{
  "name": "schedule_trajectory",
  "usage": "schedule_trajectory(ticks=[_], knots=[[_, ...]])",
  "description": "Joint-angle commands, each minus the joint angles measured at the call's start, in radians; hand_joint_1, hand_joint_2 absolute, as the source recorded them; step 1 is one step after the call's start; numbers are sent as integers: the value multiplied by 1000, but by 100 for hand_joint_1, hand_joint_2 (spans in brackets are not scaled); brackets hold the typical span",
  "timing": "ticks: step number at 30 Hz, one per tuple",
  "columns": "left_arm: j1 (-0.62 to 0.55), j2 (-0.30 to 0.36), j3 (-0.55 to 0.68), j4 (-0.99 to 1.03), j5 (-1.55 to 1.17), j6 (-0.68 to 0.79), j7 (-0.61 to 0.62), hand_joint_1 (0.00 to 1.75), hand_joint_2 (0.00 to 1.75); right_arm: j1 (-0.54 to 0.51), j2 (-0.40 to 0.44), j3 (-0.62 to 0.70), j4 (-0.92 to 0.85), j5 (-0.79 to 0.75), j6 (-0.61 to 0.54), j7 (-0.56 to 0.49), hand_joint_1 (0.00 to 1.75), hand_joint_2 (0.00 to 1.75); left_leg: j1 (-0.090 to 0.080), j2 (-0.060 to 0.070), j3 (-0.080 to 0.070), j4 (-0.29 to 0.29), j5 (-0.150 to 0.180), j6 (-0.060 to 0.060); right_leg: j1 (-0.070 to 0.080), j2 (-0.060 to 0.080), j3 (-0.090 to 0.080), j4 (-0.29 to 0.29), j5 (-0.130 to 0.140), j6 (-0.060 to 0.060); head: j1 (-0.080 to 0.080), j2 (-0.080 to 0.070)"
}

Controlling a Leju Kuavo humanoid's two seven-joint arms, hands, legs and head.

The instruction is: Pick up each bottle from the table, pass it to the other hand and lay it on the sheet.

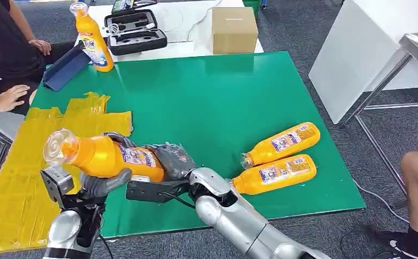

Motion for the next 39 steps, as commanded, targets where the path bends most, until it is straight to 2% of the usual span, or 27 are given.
schedule_trajectory(ticks=[1,2,3,4,5,6,9,12,14,16,18,20,22,23,24,26,27,31,35,39], knots=[[-23,30,-11,23,16,-21,19,175,175,40,-91,-15,-101,55,-41,-2,175,175,1,-4,8,0,-3,-1,2,-6,10,-1,-4,-2,0,0],[-16,33,-2,15,13,-15,21,175,175,55,-103,-44,-132,67,-63,1,129,175,0,-4,4,-1,-1,0,1,-5,6,-1,-2,-1,0,0],[-6,39,15,0,6,-5,24,175,175,91,-115,-101,-198,72,-99,-3,0,175,1,-4,6,0,-2,0,1,-5,7,-1,-3,-1,0,0],[-2,43,28,-7,-4,6,25,175,175,110,-130,-137,-242,68,-107,-4,0,175,1,-4,7,0,-3,-1,2,-6,10,-1,-4,-1,0,0],[4,52,50,-25,-42,39,15,175,175,139,-149,-187,-311,72,-134,-19,0,0,1,-4,8,0,-4,-1,1,-6,10,-1,-4,-2,0,0],[8,58,66,-39,-76,63,6,175,175,161,-163,-219,-363,75,-136,-16,0,0,0,-3,3,-1,-1,0,1,-4,5,-1,-2,-1,0,0],[8,75,125,-75,-149,93,0,175,175,213,-235,-292,-514,124,-154,-27,0,0,0,-4,3,1,-2,0,1,-5,5,0,-2,-1,0,0],[-22,102,160,-82,-425,221,-4,175,175,261,-292,-390,-643,120,-141,-52,0,0,1,-5,2,1,-2,-1,1,-6,5,0,-3,-1,-1,0],[-51,114,181,-51,-473,209,14,175,175,268,-315,-437,-676,93,-95,-61,0,0,1,-8,2,2,-1,-1,1,-10,5,0,-3,-1,0,0],[-51,114,181,-51,-473,209,14,175,175,268,-315,-437,-676,93,-95,-61,0,0,0,-7,2,1,-1,0,1,-9,5,0,-2,-1,0,0],[-67,142,180,-17,-494,198,18,175,175,254,-342,-446,-672,68,-83,-66,0,0,0,-4,4,1,-2,0,1,-6,6,0,-3,-2,0,0],[-93,188,184,20,-746,315,39,175,175,262,-394,-516,-708,-52,-42,-87,0,0,0,-3,4,1,-2,0,1,-5,5,0,-2,-2,0,0],[-106,226,175,43,-1091,431,119,175,175,285,-438,-581,-746,-108,18,-97,0,0,0,-5,3,0,-1,0,1,-8,4,0,-1,-3,-1,0],[-119,230,178,67,-1164,438,141,175,175,308,-459,-619,-771,-145,45,-108,0,0,0,-7,5,1,-1,0,1,-10,7,0,-2,-3,0,0],[-145,243,170,117,-1189,385,156,175,175,325,-473,-644,-789,-157,57,-118,0,0,0,-6,3,0,-1,0,1,-9,5,0,-1,-3,0,0],[-233,281,129,283,-1341,418,222,175,175,328,-486,-665,-808,-161,73,-129,0,0,0,-8,4,0,0,0,0,-11,6,0,-1,-3,0,0],[-272,286,114,359,-1379,426,230,175,175,321,-488,-662,-809,-165,86,-126,0,175,-1,-7,2,-1,1,0,0,-10,3,-1,0,-3,0,0],[-409,282,39,675,-1497,414,257,175,175,309,-488,-603,-807,-148,104,-97,0,175,-1,-7,4,-1,2,0,0,-9,5,-1,1,-3,0,0],[-413,276,29,721,-1505,443,265,175,175,314,-495,-593,-810,-143,98,-94,0,175,-1,-4,5,-1,2,-1,0,-7,6,-1,2,-3,0,0],[-408,267,-20,823,-1559,436,289,175,175,344,-544,-590,-828,-138,92,-80,0,175,0,-3,6,0,0,-1,0,-6,7,-1,1,-2,0,0]])
